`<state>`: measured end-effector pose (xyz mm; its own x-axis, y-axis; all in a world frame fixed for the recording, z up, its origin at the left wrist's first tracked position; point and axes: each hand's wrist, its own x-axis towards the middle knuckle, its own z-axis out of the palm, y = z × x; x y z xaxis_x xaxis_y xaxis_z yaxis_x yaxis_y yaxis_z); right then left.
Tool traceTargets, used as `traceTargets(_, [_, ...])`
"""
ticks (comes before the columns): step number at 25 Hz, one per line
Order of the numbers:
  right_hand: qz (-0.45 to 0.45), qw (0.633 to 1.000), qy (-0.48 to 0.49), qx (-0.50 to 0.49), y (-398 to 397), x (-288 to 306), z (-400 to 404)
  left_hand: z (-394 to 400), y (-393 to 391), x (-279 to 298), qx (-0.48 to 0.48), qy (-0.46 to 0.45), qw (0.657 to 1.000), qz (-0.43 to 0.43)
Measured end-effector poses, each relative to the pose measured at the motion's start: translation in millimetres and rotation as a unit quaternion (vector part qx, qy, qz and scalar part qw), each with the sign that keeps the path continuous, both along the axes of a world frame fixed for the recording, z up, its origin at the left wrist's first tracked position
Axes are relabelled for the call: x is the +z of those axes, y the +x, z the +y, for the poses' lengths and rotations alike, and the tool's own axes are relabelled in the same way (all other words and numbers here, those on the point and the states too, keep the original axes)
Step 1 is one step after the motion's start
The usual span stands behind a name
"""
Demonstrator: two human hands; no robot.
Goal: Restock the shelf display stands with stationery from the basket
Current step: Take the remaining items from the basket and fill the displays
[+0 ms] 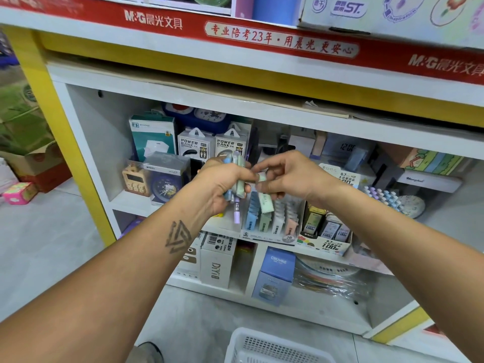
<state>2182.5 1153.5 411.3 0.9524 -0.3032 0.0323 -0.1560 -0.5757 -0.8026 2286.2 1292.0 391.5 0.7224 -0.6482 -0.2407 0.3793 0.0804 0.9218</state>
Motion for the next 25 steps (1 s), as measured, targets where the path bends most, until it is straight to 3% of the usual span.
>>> traceTargets(3, [-0.034,0.996,0.028,-0.072,3,-7,-18,5,5,1,-0.009,-0.007,0.998,0.056])
traceTargets(6, [-0.07,0.976,-0.147,-0.142,9,-19,-39,7,9,-1,-0.023,0.001,0.996,0.088])
traceTargets(9, [-0.027,0.939,-0.327,-0.1,14,-32,-45,8,10,-3,-0.039,0.005,0.993,0.107])
traceTargets(13, [0.009,0.898,-0.433,-0.074,24,-50,-44,8,11,-3,-0.057,0.009,0.992,0.111])
traceTargets(21, [0.088,0.92,-0.378,-0.06,33,-59,-45,12,12,-2,-0.071,0.015,0.992,0.103])
traceTargets(25, [0.119,0.911,-0.392,-0.053,34,-59,-41,14,11,0,-0.077,0.002,0.99,0.118])
